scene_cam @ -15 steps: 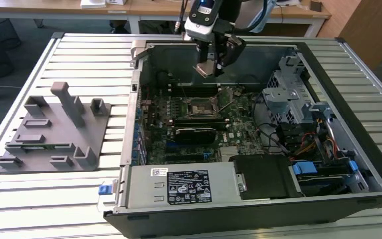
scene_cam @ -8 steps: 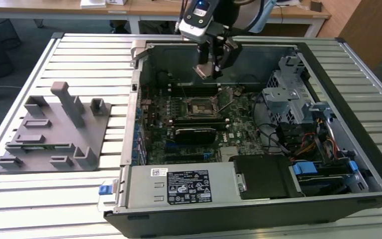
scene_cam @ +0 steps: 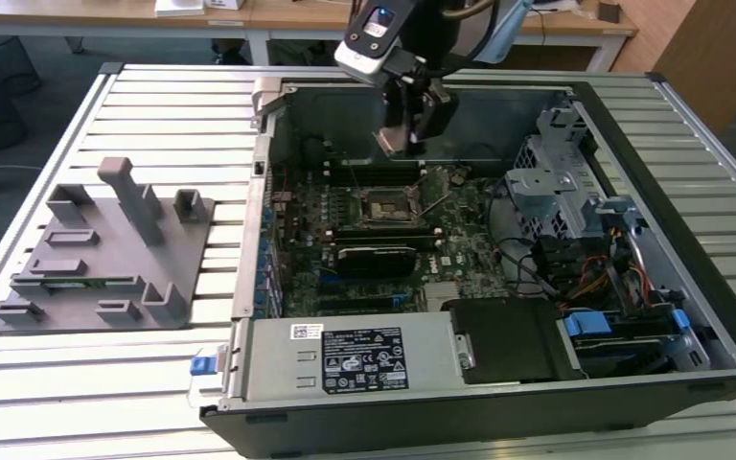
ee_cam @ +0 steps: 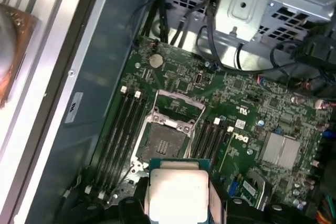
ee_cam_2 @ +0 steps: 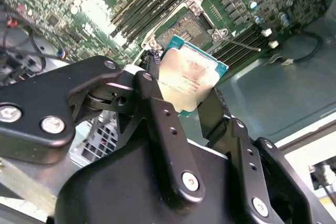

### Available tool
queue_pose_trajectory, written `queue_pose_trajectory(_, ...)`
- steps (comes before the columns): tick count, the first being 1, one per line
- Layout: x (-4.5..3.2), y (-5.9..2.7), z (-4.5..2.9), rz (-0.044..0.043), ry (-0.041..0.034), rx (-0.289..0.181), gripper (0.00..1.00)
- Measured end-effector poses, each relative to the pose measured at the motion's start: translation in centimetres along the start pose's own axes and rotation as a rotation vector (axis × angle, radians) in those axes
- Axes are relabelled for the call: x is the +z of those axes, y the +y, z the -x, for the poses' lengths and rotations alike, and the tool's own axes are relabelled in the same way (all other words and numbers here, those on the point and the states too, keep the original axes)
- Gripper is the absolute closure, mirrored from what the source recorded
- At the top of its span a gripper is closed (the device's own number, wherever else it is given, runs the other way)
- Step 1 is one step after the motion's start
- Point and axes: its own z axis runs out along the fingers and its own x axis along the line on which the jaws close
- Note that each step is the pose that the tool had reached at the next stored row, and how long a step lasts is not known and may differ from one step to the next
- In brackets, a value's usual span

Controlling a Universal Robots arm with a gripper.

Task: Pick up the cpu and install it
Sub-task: 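Place the cpu into insertion slot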

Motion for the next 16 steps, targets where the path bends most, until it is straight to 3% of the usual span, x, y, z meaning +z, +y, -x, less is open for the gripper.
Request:
queue_pose_trajectory(6, 0.29, 0.0, -0.02, 0.0015, -0.0021, 0.09, 0.46)
queue_pose_trajectory(16, 0.89, 0.1, -0.36, 0.002, -0.0029, 0.124, 0.46)
